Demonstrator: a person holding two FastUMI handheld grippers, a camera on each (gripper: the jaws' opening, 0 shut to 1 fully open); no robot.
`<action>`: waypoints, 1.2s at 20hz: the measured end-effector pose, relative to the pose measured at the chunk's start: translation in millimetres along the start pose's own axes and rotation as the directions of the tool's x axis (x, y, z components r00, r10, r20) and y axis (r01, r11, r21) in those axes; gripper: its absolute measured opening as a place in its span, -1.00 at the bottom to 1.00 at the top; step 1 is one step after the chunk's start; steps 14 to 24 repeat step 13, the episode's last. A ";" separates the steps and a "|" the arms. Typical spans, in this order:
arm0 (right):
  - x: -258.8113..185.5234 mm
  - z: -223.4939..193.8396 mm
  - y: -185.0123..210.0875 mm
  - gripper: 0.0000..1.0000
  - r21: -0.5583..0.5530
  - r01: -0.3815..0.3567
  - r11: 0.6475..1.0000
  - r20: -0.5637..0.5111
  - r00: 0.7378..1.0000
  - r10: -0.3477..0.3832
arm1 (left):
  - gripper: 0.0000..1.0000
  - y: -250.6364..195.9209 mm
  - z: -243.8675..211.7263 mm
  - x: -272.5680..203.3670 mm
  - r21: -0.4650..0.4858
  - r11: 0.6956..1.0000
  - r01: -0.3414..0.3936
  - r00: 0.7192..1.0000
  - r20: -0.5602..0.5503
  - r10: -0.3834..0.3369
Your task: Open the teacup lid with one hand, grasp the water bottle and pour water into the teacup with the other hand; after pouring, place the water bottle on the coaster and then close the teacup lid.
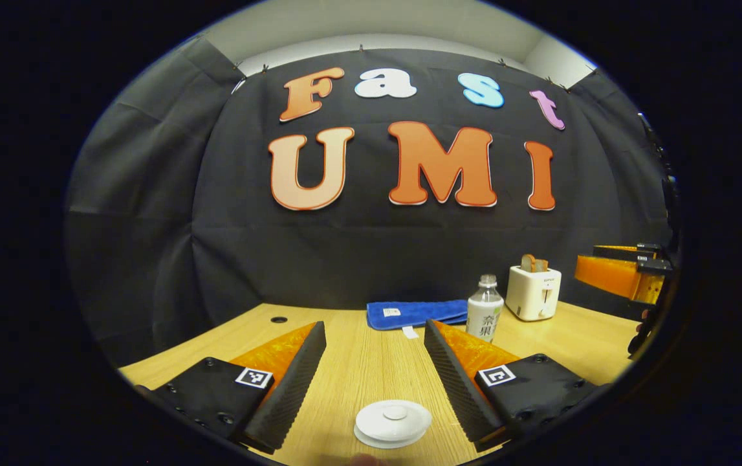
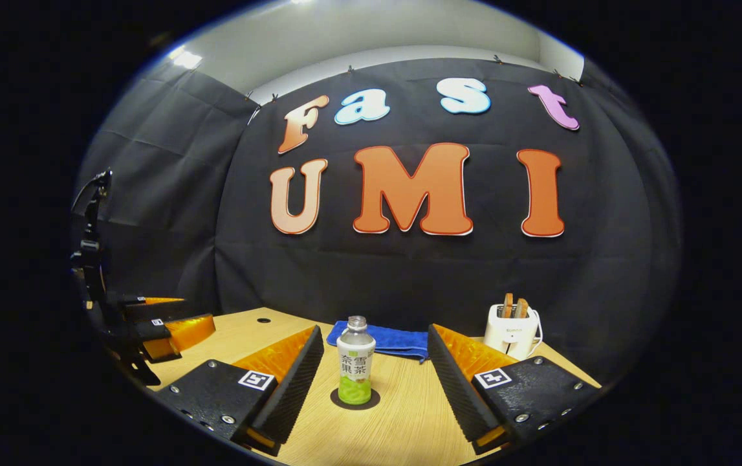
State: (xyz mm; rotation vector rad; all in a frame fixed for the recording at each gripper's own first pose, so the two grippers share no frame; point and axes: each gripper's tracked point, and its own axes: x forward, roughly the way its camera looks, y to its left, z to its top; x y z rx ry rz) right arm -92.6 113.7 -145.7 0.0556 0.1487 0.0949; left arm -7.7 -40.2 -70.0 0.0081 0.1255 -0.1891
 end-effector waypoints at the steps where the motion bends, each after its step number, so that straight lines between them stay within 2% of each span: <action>1: -1.4 2.6 -0.5 0.94 -0.001 0.008 1.000 0.002 1.000 -0.008 | 0.99 -0.4 10.9 -0.9 0.005 1.000 -0.005 1.000 0.014 0.005; 2: -3.8 6.8 -0.6 1.00 0.001 0.014 1.000 0.008 1.000 -0.014 | 0.99 1.1 17.2 -3.6 0.018 1.000 -0.017 1.000 0.011 0.017; 3: -5.2 11.0 0.8 0.94 0.006 0.018 1.000 0.017 1.000 -0.018 | 0.90 4.0 25.2 -6.6 0.027 0.999 -0.034 0.999 0.022 0.033; 4: -7.1 16.1 2.0 0.94 0.009 0.018 1.000 0.024 1.000 -0.019 | 0.99 1.7 35.6 -5.4 0.028 0.999 -0.039 0.999 0.036 0.038; 9: -12.1 34.1 3.6 0.93 -0.022 0.040 0.999 0.053 0.998 -0.039 | 0.99 -12.0 65.2 -9.3 -0.022 1.000 -0.021 0.996 0.090 0.023; 12: -14.9 36.4 6.9 0.94 -0.041 0.050 0.998 0.072 0.996 -0.047 | 0.99 -10.3 67.6 -9.6 -0.019 0.999 -0.040 0.995 0.091 0.042; 24: -13.8 36.2 6.5 0.94 -0.043 0.052 0.998 0.076 0.996 -0.049 | 0.99 -15.7 67.9 -9.2 -0.026 0.999 -0.028 0.995 0.095 0.030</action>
